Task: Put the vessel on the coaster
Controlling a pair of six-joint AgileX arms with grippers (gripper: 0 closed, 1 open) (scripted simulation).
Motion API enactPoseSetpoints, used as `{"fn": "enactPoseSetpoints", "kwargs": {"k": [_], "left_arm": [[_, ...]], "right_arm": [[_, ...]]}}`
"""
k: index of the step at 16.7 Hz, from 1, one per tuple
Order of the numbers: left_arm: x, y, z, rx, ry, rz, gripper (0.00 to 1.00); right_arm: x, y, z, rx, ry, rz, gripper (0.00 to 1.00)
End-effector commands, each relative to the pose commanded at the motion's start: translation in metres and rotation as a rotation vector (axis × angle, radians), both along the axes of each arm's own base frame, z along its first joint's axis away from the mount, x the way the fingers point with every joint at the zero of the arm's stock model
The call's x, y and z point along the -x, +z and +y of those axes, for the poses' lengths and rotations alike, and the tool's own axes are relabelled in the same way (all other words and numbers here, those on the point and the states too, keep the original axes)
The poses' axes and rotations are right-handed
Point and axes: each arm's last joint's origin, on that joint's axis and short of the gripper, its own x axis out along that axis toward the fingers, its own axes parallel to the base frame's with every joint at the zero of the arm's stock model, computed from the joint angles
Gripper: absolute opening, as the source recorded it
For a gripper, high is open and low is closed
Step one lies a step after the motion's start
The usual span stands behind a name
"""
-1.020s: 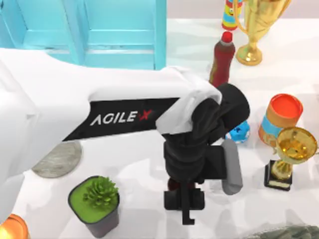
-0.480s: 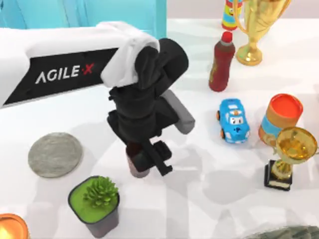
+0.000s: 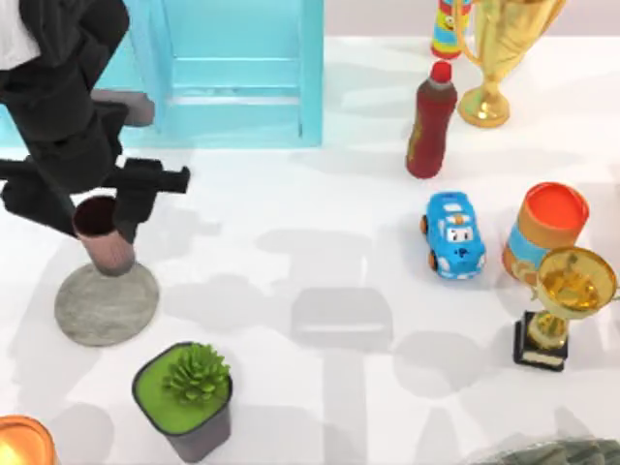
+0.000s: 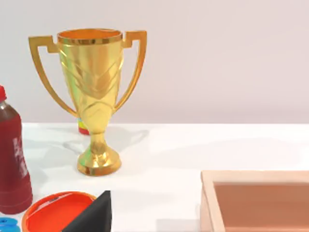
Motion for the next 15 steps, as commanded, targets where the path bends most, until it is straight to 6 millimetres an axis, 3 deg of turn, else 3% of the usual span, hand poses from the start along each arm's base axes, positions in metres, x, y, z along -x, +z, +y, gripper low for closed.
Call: {"fn": "enactPoseSetpoints", "kwargs": {"k": [3, 8, 15], "left_arm": [[0.000, 0.006, 0.018, 0.004, 0.104, -0.002, 0.00], [-0.001, 0.003, 0.017, 0.002, 0.097, -0.001, 0.00], [-0.002, -0.050, 0.017, 0.006, 0.102, -0.014, 0.00]], "right_arm": [[0.000, 0.000, 0.000, 0.000, 0.000, 0.000, 1.00], [0.000, 0.000, 0.000, 0.000, 0.000, 0.000, 1.00], [0.000, 0.000, 0.000, 0.000, 0.000, 0.000, 1.00]]}}
